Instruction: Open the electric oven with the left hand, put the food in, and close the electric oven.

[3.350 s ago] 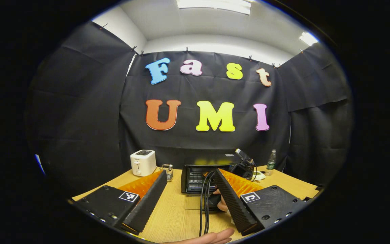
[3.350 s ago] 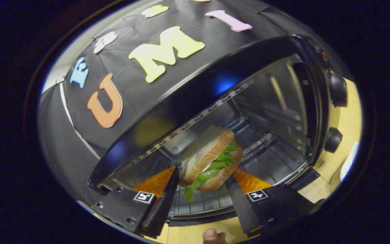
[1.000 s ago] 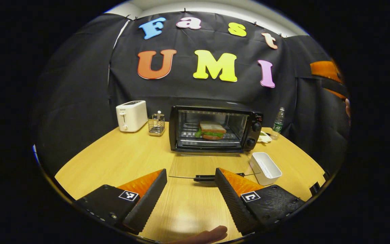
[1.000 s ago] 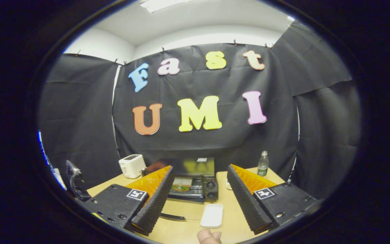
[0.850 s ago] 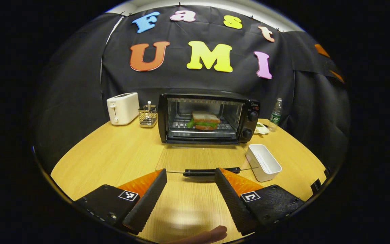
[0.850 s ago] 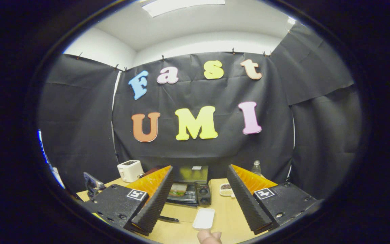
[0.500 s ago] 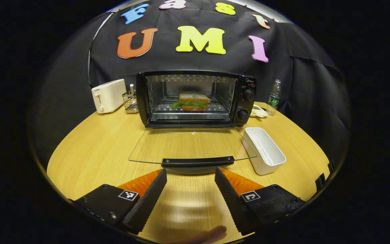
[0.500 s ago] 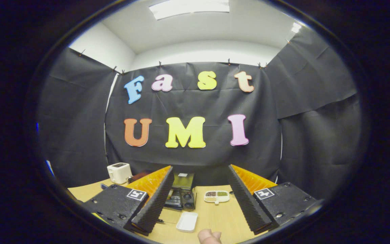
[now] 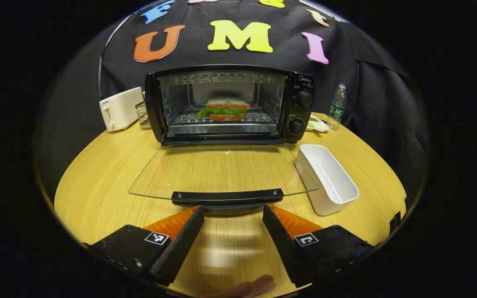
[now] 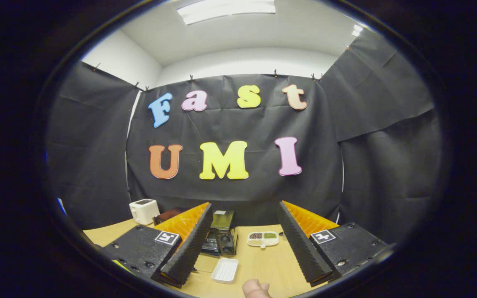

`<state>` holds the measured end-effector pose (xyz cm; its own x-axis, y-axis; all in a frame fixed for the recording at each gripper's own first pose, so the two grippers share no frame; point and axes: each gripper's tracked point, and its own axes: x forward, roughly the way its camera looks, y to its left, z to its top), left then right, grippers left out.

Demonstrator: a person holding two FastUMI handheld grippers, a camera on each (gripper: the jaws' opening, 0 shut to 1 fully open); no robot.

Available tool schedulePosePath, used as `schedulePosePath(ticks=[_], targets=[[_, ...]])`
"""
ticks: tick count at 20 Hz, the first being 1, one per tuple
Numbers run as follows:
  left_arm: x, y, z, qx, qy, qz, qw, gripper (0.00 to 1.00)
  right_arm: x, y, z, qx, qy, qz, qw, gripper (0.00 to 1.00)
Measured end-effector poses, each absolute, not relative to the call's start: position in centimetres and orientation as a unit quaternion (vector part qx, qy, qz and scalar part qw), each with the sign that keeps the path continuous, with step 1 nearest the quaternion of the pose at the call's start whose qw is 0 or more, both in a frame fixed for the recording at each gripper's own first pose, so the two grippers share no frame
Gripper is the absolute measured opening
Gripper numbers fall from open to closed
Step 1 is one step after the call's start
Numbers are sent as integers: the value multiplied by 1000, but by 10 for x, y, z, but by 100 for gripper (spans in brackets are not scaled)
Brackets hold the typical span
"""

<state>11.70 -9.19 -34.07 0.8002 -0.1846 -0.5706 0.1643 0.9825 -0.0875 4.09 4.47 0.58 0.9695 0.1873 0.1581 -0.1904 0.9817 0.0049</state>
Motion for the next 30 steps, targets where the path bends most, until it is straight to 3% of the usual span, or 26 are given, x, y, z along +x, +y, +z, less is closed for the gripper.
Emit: schedulePosePath(ticks=[11, 12, 13, 14, 15, 23, 24, 25, 29, 30], targets=[[119, -91, -322, -5, 303, -82, 950, 93, 47, 34, -3, 15, -67, 97, 993, 100], [120, -90, -316, -6, 296, -82, 952, 93, 47, 34, -3, 15, -66, 98, 993, 90], [121, -89, -310, -11, 289, -81, 954, 93, 48, 33, -3, 14, -66, 97, 993, 100], [123, -89, -302, -16, 282, -81, 956, 93, 48, 32, -3, 15, -66, 96, 993, 89], [126, -89, -294, -18, 274, -81, 958, 93, 48, 31, -2, 17, -67, 95, 993, 100], [150, -80, -247, -9, 222, -69, 973, 93, 53, 30, -8, 25, -55, 95, 994, 100], [152, -80, -243, -11, 217, -68, 974, 93, 52, 30, -9, 25, -52, 95, 994, 90], [156, -80, -238, -12, 211, -68, 975, 93, 52, 30, -10, 25, -51, 96, 994, 100], [170, -78, -219, -20, 189, -72, 979, 96, 52, 25, -12, 27, -46, 90, 995, 100], [175, -76, -214, -24, 185, -74, 980, 97, 51, 23, -12, 26, -46, 86, 995, 89]])
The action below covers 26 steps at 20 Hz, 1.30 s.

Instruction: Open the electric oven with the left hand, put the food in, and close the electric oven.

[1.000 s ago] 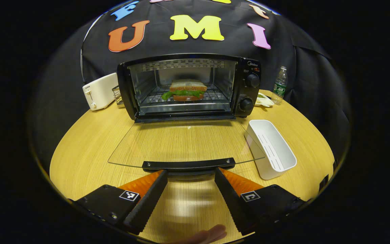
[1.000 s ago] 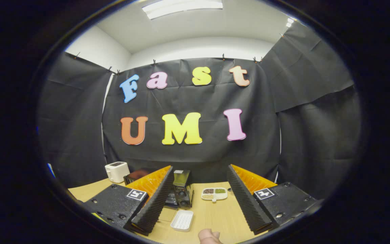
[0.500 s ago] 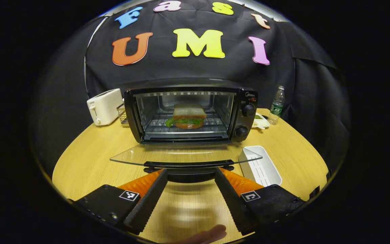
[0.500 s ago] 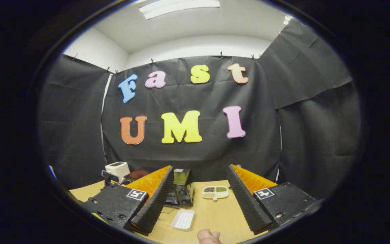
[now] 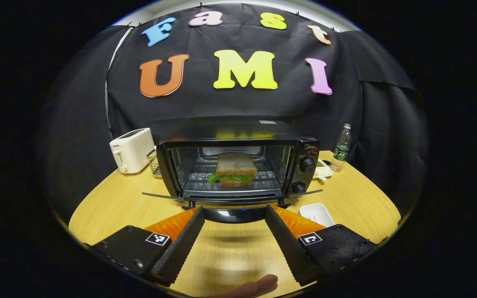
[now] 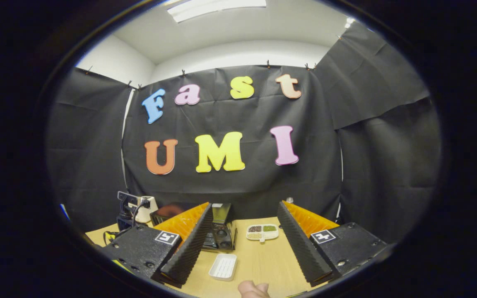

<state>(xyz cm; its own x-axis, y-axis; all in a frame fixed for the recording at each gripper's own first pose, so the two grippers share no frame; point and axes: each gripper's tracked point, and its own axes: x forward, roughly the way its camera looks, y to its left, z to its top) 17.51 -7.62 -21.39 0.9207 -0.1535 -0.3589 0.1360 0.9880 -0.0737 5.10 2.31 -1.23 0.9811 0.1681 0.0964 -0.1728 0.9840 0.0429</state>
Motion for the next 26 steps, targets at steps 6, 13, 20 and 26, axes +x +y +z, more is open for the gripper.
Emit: schedulePosePath(ticks=[6, 13, 20, 26], targets=[[220, -71, -190, -50, 156, -82, 983, 97, 37, 16, -11, 26, -48, 77, 996, 100], [202, -53, -165, -53, 134, -83, 986, 94, 13, 5, -12, 40, -45, 63, 996, 100], [127, -49, -101, -46, 72, -78, 993, 94, -23, -2, -10, 44, -50, 62, 996, 100], [35, -35, -41, -47, 11, -52, 997, 93, -48, -6, -15, 37, -58, 58, 996, 100]])
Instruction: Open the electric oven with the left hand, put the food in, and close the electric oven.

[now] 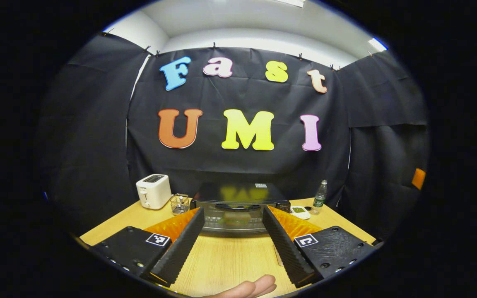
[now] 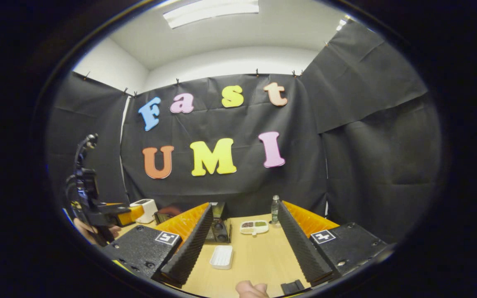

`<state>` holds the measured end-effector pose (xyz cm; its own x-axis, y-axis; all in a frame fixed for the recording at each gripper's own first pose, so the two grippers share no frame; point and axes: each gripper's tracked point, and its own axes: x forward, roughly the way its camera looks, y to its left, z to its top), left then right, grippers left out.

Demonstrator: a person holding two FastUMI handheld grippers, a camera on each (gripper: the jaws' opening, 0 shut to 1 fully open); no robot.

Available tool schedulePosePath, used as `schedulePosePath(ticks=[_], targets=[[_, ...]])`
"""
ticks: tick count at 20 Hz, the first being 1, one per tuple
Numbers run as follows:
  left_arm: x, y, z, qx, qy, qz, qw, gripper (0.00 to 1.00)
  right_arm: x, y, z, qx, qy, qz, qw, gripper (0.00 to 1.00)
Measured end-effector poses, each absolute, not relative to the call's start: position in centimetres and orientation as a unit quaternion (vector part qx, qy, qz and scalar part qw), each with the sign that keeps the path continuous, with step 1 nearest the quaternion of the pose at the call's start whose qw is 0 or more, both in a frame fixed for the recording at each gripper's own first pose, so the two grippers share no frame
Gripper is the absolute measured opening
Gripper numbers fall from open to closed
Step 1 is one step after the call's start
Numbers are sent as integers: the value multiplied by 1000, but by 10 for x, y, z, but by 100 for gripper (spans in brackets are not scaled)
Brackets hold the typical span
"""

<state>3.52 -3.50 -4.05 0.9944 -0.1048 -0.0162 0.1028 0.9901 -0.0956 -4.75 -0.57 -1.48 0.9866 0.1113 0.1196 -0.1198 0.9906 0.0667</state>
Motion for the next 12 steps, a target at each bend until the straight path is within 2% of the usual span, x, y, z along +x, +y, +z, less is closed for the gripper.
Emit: schedulePosePath(ticks=[2, 9, 10, 11, 12], targets=[[8, -31, -23, -32, -23, -44, 998, 93, -55, -1, -22, 34, -55, 68, 996, 100], [-70, -25, -15, -31, -51, -24, 998, 94, -68, -3, -36, 30, -43, 80, 995, 100], [-77, -26, -15, -30, -56, -25, 998, 94, -69, -5, -36, 28, -45, 78, 996, 89], [-84, -27, -18, -28, -56, -28, 998, 94, -70, -7, -36, 24, -47, 78, 996, 100], [-91, -28, -23, -26, -52, -29, 998, 93, -73, -7, -35, 22, -49, 79, 995, 100]])
